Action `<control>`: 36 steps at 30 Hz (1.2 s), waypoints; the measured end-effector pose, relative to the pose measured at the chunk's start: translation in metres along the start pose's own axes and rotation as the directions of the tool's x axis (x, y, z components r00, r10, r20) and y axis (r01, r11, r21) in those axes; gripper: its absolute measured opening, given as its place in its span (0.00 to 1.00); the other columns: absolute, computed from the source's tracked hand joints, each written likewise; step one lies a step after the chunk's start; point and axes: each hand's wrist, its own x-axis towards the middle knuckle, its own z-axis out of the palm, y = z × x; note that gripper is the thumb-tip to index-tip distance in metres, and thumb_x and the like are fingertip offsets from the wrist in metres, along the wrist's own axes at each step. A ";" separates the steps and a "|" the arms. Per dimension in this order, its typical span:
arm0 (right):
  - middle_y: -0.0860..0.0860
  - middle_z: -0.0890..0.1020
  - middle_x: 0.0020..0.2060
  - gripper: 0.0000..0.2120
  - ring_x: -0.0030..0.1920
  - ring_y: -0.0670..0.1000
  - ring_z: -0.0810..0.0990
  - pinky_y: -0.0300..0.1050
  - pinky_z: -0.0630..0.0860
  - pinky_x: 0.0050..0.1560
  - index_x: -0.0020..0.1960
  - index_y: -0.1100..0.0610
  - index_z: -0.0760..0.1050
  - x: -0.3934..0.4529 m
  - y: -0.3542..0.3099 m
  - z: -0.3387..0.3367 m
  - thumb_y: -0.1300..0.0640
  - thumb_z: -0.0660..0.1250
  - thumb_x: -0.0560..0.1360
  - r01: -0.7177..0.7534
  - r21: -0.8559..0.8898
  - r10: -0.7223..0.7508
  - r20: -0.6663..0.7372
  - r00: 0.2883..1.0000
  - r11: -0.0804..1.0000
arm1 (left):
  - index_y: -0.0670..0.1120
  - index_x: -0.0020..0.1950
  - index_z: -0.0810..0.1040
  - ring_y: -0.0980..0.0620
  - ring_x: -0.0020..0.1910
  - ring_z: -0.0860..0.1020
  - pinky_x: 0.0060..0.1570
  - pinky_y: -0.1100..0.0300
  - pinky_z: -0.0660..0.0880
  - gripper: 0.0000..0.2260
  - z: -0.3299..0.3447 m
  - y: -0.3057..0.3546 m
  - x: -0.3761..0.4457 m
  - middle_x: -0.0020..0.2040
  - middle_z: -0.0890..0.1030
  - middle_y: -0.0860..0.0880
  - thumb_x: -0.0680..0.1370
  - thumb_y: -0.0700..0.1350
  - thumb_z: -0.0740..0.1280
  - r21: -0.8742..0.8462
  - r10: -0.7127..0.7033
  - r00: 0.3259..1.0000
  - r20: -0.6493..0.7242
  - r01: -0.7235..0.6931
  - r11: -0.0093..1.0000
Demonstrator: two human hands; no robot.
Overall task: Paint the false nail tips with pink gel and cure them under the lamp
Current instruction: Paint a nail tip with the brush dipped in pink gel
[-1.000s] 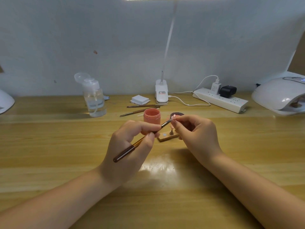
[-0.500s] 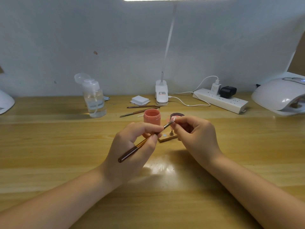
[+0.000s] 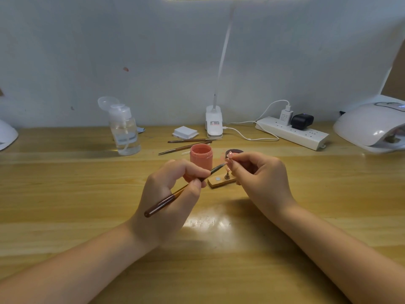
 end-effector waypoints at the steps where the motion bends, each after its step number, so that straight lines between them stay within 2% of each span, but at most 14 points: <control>1: 0.45 0.83 0.34 0.04 0.34 0.46 0.81 0.53 0.80 0.38 0.46 0.54 0.83 0.000 0.000 0.000 0.60 0.72 0.73 -0.002 0.002 0.002 -0.001 1.000 1.000 | 0.46 0.48 0.81 0.50 0.45 0.80 0.46 0.57 0.77 0.11 0.000 0.000 0.000 0.41 0.82 0.52 0.73 0.47 0.61 -0.010 0.008 1.000 -0.005 -0.009 1.000; 6: 0.52 0.83 0.33 0.05 0.35 0.53 0.81 0.58 0.79 0.38 0.45 0.50 0.81 0.000 -0.001 0.000 0.60 0.72 0.73 -0.031 0.055 0.029 0.025 0.999 0.998 | 0.45 0.54 0.81 0.53 0.51 0.81 0.50 0.67 0.74 0.12 0.002 0.004 0.001 0.47 0.84 0.52 0.76 0.47 0.62 0.005 0.034 0.999 -0.022 -0.034 0.999; 8: 0.53 0.83 0.33 0.05 0.35 0.54 0.81 0.58 0.78 0.37 0.45 0.50 0.81 0.000 -0.002 0.000 0.60 0.72 0.73 -0.026 0.067 0.024 0.034 0.999 0.997 | 0.45 0.56 0.81 0.53 0.53 0.80 0.52 0.66 0.74 0.13 0.003 0.004 0.002 0.49 0.84 0.52 0.76 0.48 0.62 0.032 0.033 0.999 0.005 -0.033 0.999; 11: 0.52 0.83 0.33 0.04 0.34 0.53 0.81 0.58 0.79 0.36 0.46 0.51 0.81 -0.001 -0.002 0.000 0.59 0.71 0.74 -0.014 0.057 0.012 0.043 0.999 0.998 | 0.46 0.54 0.82 0.51 0.50 0.80 0.50 0.59 0.76 0.13 0.003 0.003 0.001 0.47 0.83 0.51 0.75 0.48 0.62 0.050 0.031 0.999 0.029 -0.032 0.998; 14: 0.51 0.83 0.33 0.04 0.34 0.52 0.81 0.57 0.79 0.37 0.48 0.53 0.82 0.000 -0.001 -0.001 0.59 0.71 0.74 -0.027 0.054 0.025 0.042 0.999 0.998 | 0.46 0.50 0.81 0.51 0.47 0.80 0.48 0.59 0.76 0.11 0.001 0.004 -0.001 0.43 0.82 0.51 0.74 0.47 0.61 0.010 0.034 0.999 0.019 -0.034 0.999; 19: 0.52 0.83 0.34 0.04 0.35 0.53 0.81 0.59 0.79 0.37 0.47 0.52 0.82 0.000 -0.001 -0.001 0.60 0.72 0.74 -0.025 0.064 0.023 0.035 0.999 0.998 | 0.47 0.56 0.81 0.51 0.53 0.80 0.52 0.61 0.76 0.14 0.003 0.003 0.000 0.49 0.83 0.52 0.76 0.49 0.62 0.047 0.020 1.000 0.009 -0.020 0.999; 22: 0.51 0.83 0.34 0.04 0.35 0.52 0.81 0.58 0.79 0.37 0.47 0.51 0.82 0.000 -0.001 0.000 0.59 0.71 0.74 -0.012 0.041 0.011 0.034 0.999 0.999 | 0.46 0.55 0.81 0.50 0.51 0.80 0.51 0.58 0.76 0.13 0.003 0.003 0.000 0.48 0.84 0.52 0.75 0.49 0.62 0.048 0.014 0.999 0.032 -0.016 0.999; 26: 0.48 0.83 0.33 0.04 0.33 0.46 0.80 0.55 0.80 0.38 0.48 0.54 0.83 0.001 0.000 -0.001 0.59 0.71 0.74 -0.028 0.044 0.027 0.010 1.000 0.999 | 0.45 0.50 0.81 0.50 0.47 0.80 0.49 0.60 0.76 0.11 0.001 0.004 -0.001 0.43 0.83 0.51 0.74 0.47 0.61 -0.002 0.029 1.000 0.006 -0.029 1.000; 30: 0.47 0.83 0.35 0.04 0.34 0.45 0.80 0.50 0.80 0.38 0.48 0.55 0.82 0.001 -0.002 -0.001 0.60 0.72 0.73 0.012 0.028 -0.012 0.006 1.000 1.000 | 0.46 0.54 0.81 0.53 0.52 0.80 0.51 0.66 0.74 0.12 0.003 0.006 0.000 0.48 0.83 0.53 0.76 0.47 0.62 0.003 0.031 0.999 -0.019 -0.031 1.000; 32: 0.47 0.83 0.35 0.05 0.34 0.45 0.80 0.50 0.80 0.39 0.48 0.54 0.82 0.000 -0.002 -0.001 0.61 0.72 0.73 0.032 0.014 -0.032 0.003 0.999 0.999 | 0.45 0.55 0.81 0.52 0.52 0.80 0.52 0.62 0.75 0.13 0.003 0.006 0.000 0.49 0.83 0.52 0.76 0.48 0.62 0.020 0.033 0.999 -0.003 -0.032 0.999; 34: 0.48 0.83 0.35 0.04 0.34 0.45 0.80 0.51 0.80 0.38 0.48 0.55 0.82 0.000 -0.002 -0.001 0.60 0.71 0.74 0.034 0.001 -0.034 -0.003 0.999 0.999 | 0.45 0.53 0.81 0.51 0.50 0.80 0.50 0.56 0.77 0.13 0.003 0.005 -0.001 0.46 0.83 0.52 0.75 0.48 0.62 0.036 0.037 0.999 0.012 -0.038 0.999; 36: 0.48 0.83 0.34 0.04 0.33 0.45 0.80 0.52 0.79 0.38 0.48 0.56 0.82 0.000 -0.002 -0.002 0.59 0.71 0.74 0.024 0.005 -0.024 -0.008 1.000 1.000 | 0.46 0.50 0.81 0.51 0.47 0.80 0.49 0.54 0.77 0.11 0.002 0.004 -0.002 0.43 0.83 0.53 0.74 0.48 0.61 0.034 0.040 0.999 -0.007 -0.040 0.999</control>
